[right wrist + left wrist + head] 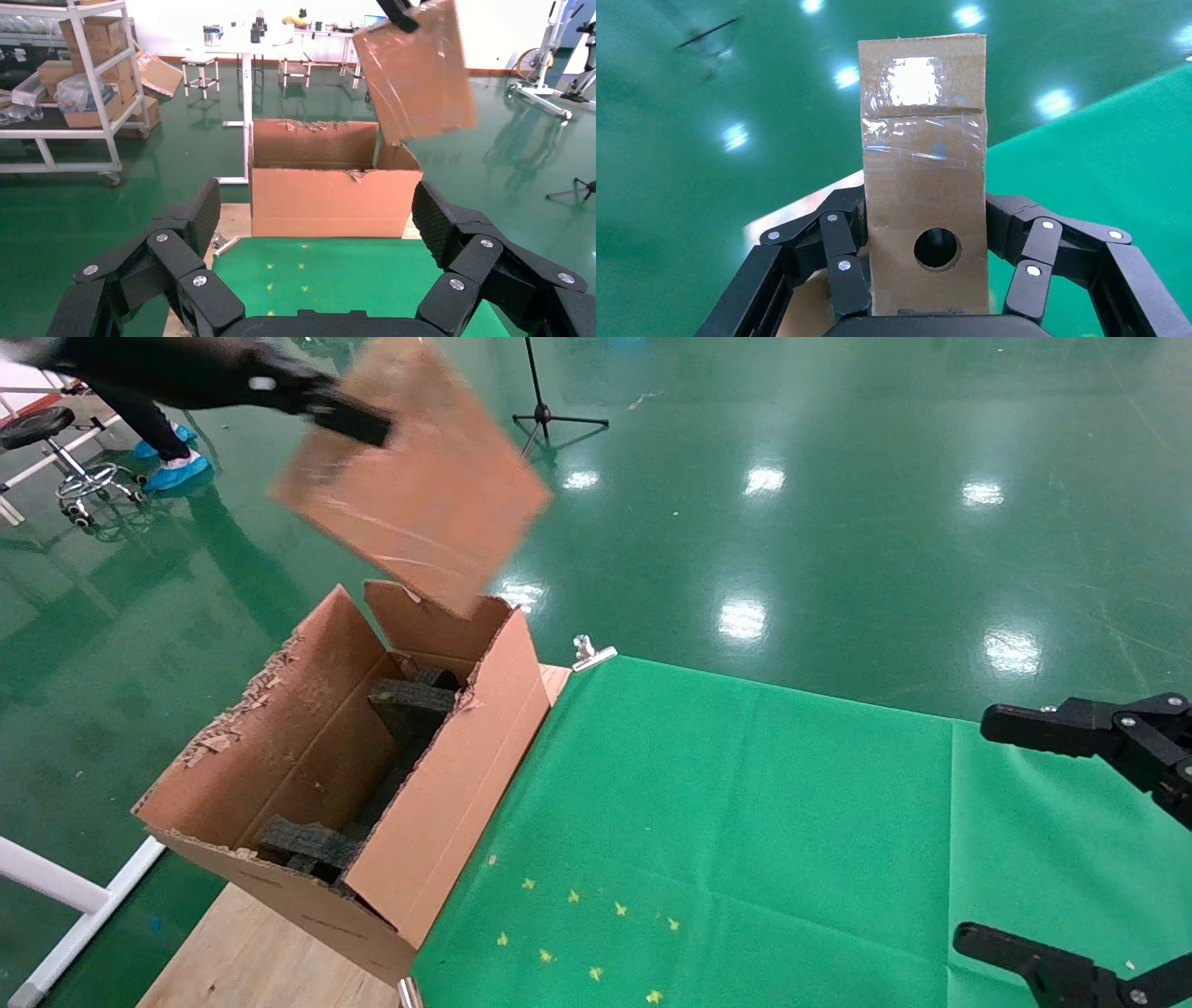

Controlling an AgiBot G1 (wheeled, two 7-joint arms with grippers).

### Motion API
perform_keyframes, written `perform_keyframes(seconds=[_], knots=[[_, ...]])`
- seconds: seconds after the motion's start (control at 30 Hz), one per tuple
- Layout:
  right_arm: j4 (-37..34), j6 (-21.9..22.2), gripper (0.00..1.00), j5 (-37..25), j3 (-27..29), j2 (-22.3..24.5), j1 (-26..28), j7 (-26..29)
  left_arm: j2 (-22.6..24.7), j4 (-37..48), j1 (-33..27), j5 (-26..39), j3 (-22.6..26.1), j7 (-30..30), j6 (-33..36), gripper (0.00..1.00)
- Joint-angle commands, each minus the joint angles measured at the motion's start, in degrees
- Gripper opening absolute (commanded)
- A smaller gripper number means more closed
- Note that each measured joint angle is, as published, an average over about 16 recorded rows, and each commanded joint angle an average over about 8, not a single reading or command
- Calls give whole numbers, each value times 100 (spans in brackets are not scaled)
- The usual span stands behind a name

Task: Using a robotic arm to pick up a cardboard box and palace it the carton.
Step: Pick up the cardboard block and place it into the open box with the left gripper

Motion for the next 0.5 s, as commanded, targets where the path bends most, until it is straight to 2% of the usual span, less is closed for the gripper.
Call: perform_keyframes(seconds=[0.03, 0.27, 0.5], knots=[[0, 0, 100, 0, 0, 0, 0, 0, -54, 421, -214, 236, 39, 350, -26, 0], [0, 0, 100, 1, -1, 0, 0, -1, 74, 2052, -235, 576, 313, 1264, 59, 0], [0, 1, 100, 1, -2, 1, 1, -1, 295, 3338, 14, 833, 485, 1995, -563, 0]])
